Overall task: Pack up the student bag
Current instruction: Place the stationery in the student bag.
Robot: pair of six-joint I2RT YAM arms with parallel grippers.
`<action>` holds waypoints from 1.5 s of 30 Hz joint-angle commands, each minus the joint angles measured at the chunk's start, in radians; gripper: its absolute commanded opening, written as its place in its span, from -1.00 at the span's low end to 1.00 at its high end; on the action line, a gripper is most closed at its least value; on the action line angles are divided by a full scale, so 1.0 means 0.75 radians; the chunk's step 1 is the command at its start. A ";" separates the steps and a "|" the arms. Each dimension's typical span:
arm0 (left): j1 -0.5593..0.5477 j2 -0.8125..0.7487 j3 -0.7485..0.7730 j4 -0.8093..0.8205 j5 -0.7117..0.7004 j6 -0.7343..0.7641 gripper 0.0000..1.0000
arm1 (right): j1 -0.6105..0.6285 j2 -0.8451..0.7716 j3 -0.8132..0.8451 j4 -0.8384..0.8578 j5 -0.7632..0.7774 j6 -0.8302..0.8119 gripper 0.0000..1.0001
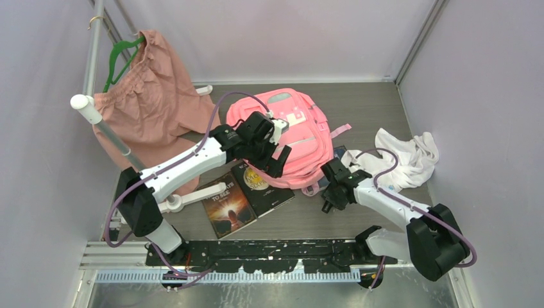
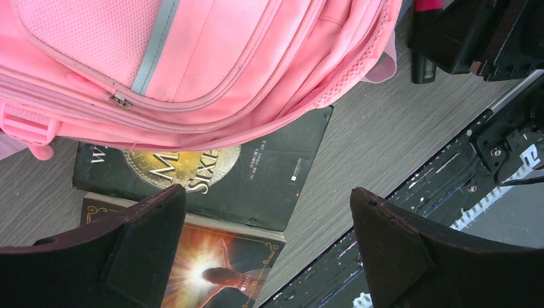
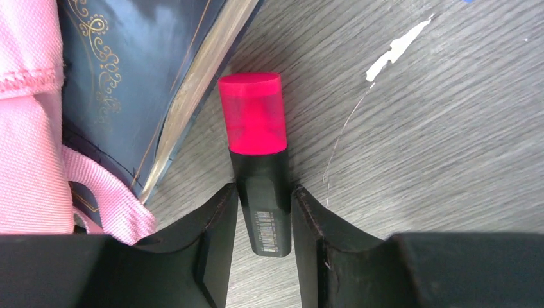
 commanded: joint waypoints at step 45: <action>-0.110 0.476 0.333 0.367 -0.641 0.570 0.29 | 0.125 -0.557 0.057 -0.373 0.251 0.127 -0.99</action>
